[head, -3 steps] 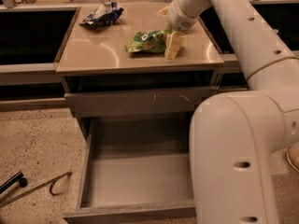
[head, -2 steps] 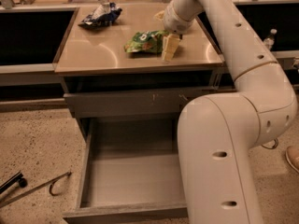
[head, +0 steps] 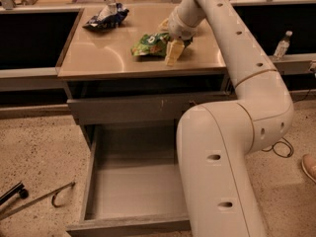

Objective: Place green rice chip bag into middle drawer

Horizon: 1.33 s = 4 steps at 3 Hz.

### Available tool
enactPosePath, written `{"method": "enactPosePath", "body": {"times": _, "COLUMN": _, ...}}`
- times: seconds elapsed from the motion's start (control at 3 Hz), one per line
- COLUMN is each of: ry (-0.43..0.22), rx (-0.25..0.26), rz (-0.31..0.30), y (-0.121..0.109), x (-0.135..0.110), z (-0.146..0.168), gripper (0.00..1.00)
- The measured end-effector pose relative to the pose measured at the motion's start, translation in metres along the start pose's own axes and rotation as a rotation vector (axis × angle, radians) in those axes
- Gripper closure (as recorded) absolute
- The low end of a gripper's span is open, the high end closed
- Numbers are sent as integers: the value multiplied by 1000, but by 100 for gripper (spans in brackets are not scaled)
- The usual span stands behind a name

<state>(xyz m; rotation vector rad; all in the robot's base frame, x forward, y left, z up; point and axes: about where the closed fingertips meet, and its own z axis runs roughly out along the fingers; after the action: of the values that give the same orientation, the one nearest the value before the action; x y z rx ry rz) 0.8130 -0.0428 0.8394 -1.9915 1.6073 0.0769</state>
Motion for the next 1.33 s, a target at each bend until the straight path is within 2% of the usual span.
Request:
{"method": "enactPosePath", "body": {"times": 0.67, "ry": -8, "rx": -4, "rz": 0, "y": 2, "x": -4, "z": 0, "gripper": 65}}
{"method": "enactPosePath", "body": {"times": 1.0, "ry": -44, "rx": -30, "rz": 20, "y": 20, "x": -9, "z": -16, "gripper": 89}}
{"method": "enactPosePath", "body": {"times": 1.33, "ry": -126, "rx": -7, "rz": 45, "y": 52, "x": -20, "z": -75, "gripper": 100}}
